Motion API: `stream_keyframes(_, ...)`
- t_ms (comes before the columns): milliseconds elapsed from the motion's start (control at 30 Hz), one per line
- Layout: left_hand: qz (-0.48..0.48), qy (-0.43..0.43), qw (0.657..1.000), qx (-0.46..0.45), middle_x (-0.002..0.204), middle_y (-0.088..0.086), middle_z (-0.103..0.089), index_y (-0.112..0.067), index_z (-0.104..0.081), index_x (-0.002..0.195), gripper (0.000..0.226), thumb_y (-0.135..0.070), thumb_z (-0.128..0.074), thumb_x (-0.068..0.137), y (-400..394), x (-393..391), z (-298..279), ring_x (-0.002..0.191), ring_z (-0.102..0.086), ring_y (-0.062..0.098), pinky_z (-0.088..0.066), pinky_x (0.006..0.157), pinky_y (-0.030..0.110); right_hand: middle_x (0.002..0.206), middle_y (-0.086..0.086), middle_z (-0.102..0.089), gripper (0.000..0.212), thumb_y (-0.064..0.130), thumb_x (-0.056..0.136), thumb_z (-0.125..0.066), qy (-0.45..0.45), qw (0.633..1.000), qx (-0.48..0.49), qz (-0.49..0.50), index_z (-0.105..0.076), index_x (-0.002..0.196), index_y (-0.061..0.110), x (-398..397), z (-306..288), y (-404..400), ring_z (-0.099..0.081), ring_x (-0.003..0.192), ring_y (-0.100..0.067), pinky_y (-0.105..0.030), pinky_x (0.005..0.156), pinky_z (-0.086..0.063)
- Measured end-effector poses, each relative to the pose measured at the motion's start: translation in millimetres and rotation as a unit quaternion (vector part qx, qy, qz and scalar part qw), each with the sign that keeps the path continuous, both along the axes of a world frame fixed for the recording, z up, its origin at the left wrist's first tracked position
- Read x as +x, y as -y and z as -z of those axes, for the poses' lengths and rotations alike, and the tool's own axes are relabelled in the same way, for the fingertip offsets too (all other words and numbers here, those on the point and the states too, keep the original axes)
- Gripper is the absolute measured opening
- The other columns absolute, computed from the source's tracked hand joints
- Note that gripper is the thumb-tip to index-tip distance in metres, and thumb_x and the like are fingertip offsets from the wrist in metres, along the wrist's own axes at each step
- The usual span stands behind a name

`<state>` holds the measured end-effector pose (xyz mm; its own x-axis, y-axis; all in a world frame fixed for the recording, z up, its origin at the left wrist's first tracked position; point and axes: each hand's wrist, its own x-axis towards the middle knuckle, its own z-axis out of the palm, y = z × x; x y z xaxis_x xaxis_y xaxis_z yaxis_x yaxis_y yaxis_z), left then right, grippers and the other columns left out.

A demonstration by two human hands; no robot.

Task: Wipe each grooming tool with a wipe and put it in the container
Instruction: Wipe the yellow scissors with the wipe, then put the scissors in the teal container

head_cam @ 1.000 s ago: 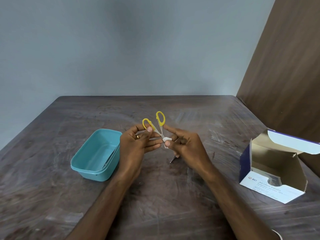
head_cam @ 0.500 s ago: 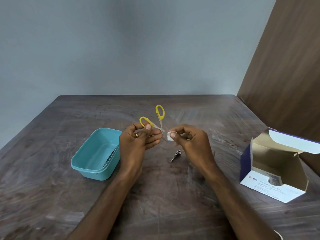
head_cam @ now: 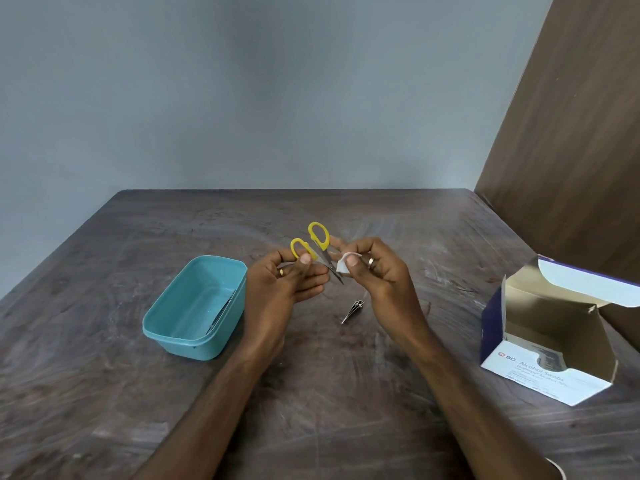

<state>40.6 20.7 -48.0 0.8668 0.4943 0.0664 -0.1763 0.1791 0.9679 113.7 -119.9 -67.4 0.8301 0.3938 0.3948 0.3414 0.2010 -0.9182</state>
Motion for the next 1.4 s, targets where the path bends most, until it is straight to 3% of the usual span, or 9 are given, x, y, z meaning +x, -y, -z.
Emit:
stream_keyframes(200, -0.005, -0.002, 1.000, 0.017, 0.081, 0.015, -0.077, -0.002, -0.066, 0.091, 0.013, -0.014, -0.062, 0.096, -1.4, 0.3, 1.9, 0.080, -0.076, 0.029, -0.063, 0.071, 0.035, 0.107, -0.008, -0.075, 0.015, 0.030, 0.093, -0.063, 0.019, 0.998, -0.051, 0.017, -0.063, 0.092, 0.015, 0.5, 4.1, 0.1, -0.066, 0.118, -0.028, -0.062, 0.097, -0.049)
stream_keyframes(400, -0.011, -0.006, 0.999, 0.033, 0.078, 0.014, -0.077, -0.004, -0.066, 0.087, 0.013, -0.014, -0.062, 0.095, -3.0, 0.0, 3.4, 0.076, -0.076, 0.029, -0.063, 0.068, 0.033, 0.105, -0.014, -0.074, 0.019, 0.036, 0.091, -0.064, 0.022, 0.997, -0.069, 0.013, -0.064, 0.092, 0.017, -1.5, 4.3, -1.2, -0.063, 0.118, -0.037, -0.064, 0.096, -0.047)
stream_keyframes(567, -0.041, 0.006, 0.998, 0.053, 0.078, 0.014, -0.076, -0.008, -0.068, 0.089, 0.011, -0.014, -0.063, 0.095, -2.8, -0.8, -1.3, 0.078, -0.076, 0.029, -0.063, 0.071, 0.034, 0.111, -0.008, -0.076, 0.006, 0.013, 0.097, -0.061, -0.006, 0.999, -0.023, 0.034, -0.063, 0.093, 0.016, -0.9, -1.1, 0.8, -0.073, 0.101, -0.027, -0.043, 0.080, -0.060)
stream_keyframes(700, -0.103, 0.035, 0.991, 0.074, 0.079, 0.010, -0.075, -0.015, -0.069, 0.089, 0.007, -0.014, -0.064, 0.094, -9.3, -9.1, -10.8, 0.080, -0.076, 0.026, -0.062, 0.073, 0.034, 0.088, -0.007, -0.077, 0.018, 0.007, 0.095, -0.064, -0.021, 0.992, -0.018, 0.120, -0.067, 0.089, 0.023, 6.2, 1.7, 4.2, -0.071, 0.071, -0.020, -0.032, 0.059, -0.054)
stream_keyframes(867, -0.162, 0.049, 0.975, 0.146, 0.079, 0.005, -0.076, -0.020, -0.070, 0.089, 0.007, -0.015, -0.066, 0.093, -35.7, -27.3, -27.2, 0.076, -0.075, 0.017, -0.060, 0.072, 0.027, 0.080, 0.004, -0.074, 0.028, 0.006, 0.083, -0.077, 0.013, 0.985, -0.088, 0.148, -0.070, 0.087, 0.033, 7.9, 4.4, 6.0, -0.070, 0.071, -0.013, -0.033, 0.065, -0.057)
stream_keyframes(1033, -0.184, -0.019, 0.953, 0.239, 0.059, -0.006, -0.071, -0.024, -0.070, 0.090, 0.014, -0.013, -0.064, 0.094, -80.3, -42.9, -47.3, 0.063, -0.070, 0.015, -0.061, 0.068, 0.028, 0.077, 0.016, -0.072, 0.027, 0.008, 0.076, -0.083, 0.055, 0.978, -0.136, 0.149, -0.072, 0.083, 0.032, 0.9, 1.5, 6.6, -0.064, 0.070, 0.006, -0.017, 0.068, -0.053)
stream_keyframes(1200, -0.156, -0.197, 0.874, 0.415, 0.065, -0.001, -0.073, -0.022, -0.072, 0.089, 0.012, -0.020, -0.062, 0.094, -107.1, -52.4, -59.7, 0.059, -0.069, 0.021, -0.056, 0.068, 0.033, 0.094, 0.008, -0.073, 0.024, 0.009, 0.083, -0.077, 0.092, 0.961, -0.188, 0.181, -0.073, 0.102, 0.023, 7.2, 10.5, 7.9, -0.062, 0.078, 0.007, -0.006, 0.068, -0.044)
stream_keyframes(1300, -0.125, -0.294, 0.796, 0.514, 0.066, -0.005, -0.074, -0.021, -0.073, 0.084, 0.013, -0.026, -0.064, 0.092, -108.9, -55.2, -62.0, 0.060, -0.066, 0.020, -0.056, 0.075, 0.034, 0.107, 0.002, -0.071, 0.029, 0.010, 0.090, -0.070, 0.103, 0.952, -0.209, 0.196, -0.068, 0.115, 0.024, 9.5, 13.1, 7.7, -0.063, 0.089, -0.007, -0.014, 0.075, -0.045)
stream_keyframes(1400, -0.083, -0.337, 0.764, 0.543, 0.062, -0.003, -0.073, -0.019, -0.074, 0.083, 0.013, -0.022, -0.065, 0.091, -105.5, -52.9, -59.3, 0.056, -0.061, 0.014, -0.055, 0.074, 0.032, 0.108, 0.000, -0.070, 0.030, 0.011, 0.090, -0.069, 0.105, 0.949, -0.212, 0.208, -0.067, 0.118, 0.024, 9.8, 13.7, 8.9, -0.063, 0.092, -0.011, -0.022, 0.077, -0.047)
